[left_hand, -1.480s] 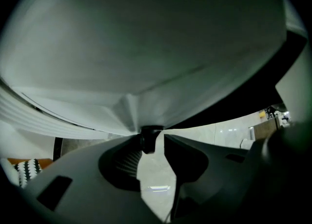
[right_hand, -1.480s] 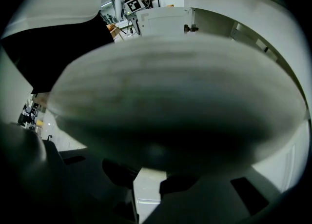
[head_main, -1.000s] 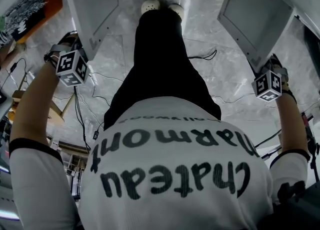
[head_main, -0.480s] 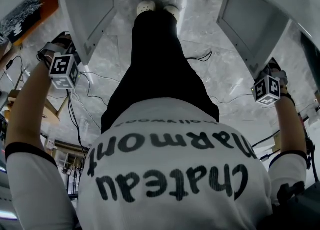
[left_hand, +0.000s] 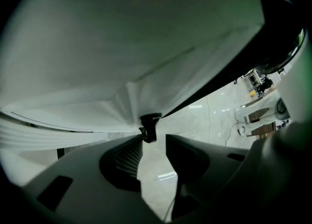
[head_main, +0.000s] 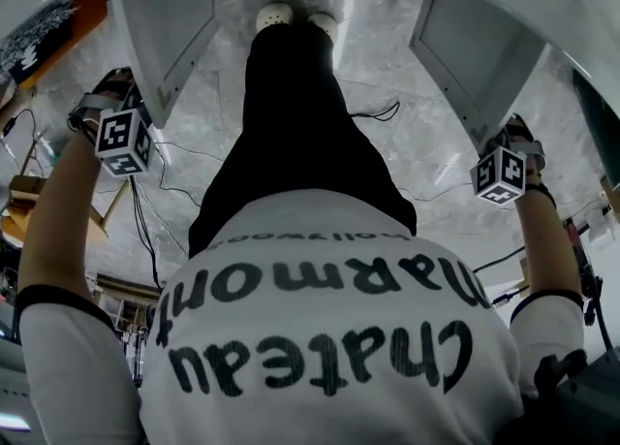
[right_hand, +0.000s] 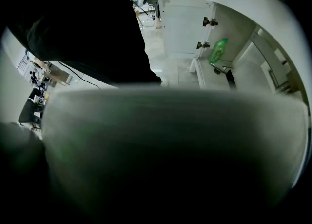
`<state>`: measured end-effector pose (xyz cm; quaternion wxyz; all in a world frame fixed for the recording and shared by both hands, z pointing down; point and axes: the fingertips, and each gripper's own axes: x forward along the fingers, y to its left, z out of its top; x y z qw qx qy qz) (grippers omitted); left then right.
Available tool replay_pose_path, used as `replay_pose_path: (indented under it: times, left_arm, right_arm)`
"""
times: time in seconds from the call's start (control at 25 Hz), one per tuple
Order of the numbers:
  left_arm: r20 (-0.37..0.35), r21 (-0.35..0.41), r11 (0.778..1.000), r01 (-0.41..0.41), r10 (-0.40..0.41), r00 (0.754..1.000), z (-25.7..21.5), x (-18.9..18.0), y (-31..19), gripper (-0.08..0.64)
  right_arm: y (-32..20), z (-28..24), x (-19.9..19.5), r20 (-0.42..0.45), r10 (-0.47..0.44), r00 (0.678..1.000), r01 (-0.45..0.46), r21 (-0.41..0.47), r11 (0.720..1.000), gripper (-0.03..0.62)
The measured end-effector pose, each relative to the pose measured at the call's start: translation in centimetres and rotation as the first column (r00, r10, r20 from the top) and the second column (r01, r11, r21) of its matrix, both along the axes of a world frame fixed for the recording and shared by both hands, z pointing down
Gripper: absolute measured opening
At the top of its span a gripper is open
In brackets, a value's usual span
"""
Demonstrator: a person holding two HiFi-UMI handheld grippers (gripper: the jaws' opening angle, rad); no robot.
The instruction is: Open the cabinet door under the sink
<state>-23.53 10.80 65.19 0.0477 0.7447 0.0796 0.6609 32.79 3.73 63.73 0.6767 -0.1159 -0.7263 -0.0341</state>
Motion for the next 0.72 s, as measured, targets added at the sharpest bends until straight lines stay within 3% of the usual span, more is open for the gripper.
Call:
replay_pose_path:
  times: [0.12, 0.24, 0.44, 0.64, 0.72]
  left_arm:
    - [0.01, 0.006, 1.0, 0.018, -0.018, 1.0, 0.38, -0.15, -0.24, 0.139]
    - [-0.006, 0.019, 0.999, 0.031, -0.031, 1.0, 0.63, 0.44, -0.77, 0.072]
    - [-0.016, 0.007, 1.0, 0.0, 0.0, 1.0, 0.68, 0.27, -0.84, 0.072]
    - [-0.027, -0.041, 0.998, 0.051, -0.052, 0.998, 0.63, 0.64, -0.76, 0.074]
    - [-0.027, -0.033, 0.997, 0.073, -0.073, 0.997, 0.61, 0.47, -0.9, 0.137]
  right_arm:
    - [0.05, 0.05, 0.01, -0.005, 0.019, 1.0, -0.019, 0.0, 1.0, 0.06]
    - [0.19, -0.04, 0.11, -0.002, 0.036, 0.999, -0.036, -0.007, 0.999, 0.075]
    - [0.09, -0.19, -0.22, 0.01, 0.071, 0.997, -0.07, -0.017, 0.997, 0.087]
    - [-0.12, -0.11, -0.05, -0.003, 0.089, 0.996, -0.089, -0.008, 0.996, 0.106]
    - [-0.39, -0.05, -0.01, -0.019, 0.096, 0.995, -0.096, 0.0, 0.995, 0.123]
